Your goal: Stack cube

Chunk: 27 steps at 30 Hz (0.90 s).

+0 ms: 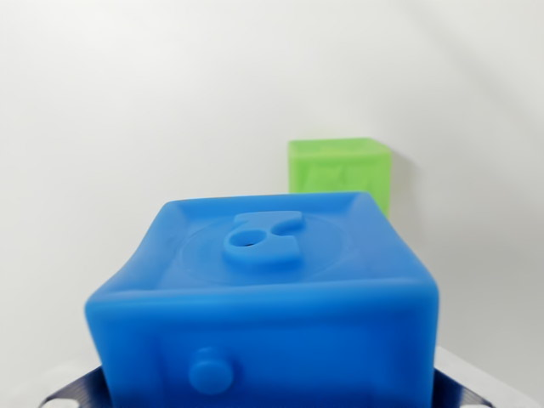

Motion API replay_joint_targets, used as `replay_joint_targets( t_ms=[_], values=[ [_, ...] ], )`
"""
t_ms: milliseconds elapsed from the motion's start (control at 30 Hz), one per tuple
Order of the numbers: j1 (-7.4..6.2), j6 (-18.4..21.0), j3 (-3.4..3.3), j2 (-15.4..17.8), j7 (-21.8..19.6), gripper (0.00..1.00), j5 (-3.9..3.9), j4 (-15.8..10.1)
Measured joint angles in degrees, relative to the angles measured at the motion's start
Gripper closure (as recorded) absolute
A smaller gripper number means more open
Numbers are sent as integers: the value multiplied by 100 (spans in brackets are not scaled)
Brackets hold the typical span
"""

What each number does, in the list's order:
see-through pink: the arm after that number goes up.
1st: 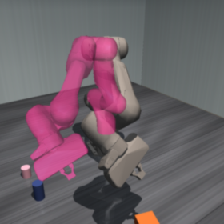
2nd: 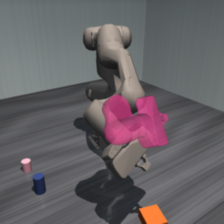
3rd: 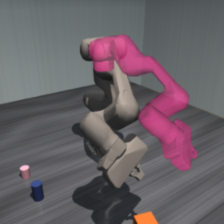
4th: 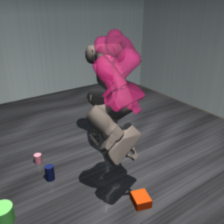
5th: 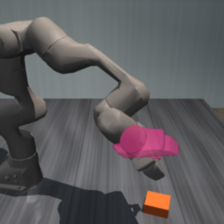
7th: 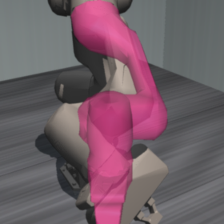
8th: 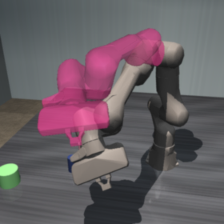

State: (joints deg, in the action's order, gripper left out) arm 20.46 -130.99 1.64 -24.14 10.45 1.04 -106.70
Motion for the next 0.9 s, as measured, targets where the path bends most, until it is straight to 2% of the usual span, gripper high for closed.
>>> replay_joint_targets(
  t_ms=[733,900],
  values=[
    [222,357,-5,-401,522,100,0,762],
    [232,303,-9,-500,546,100,0,779]
  ],
)
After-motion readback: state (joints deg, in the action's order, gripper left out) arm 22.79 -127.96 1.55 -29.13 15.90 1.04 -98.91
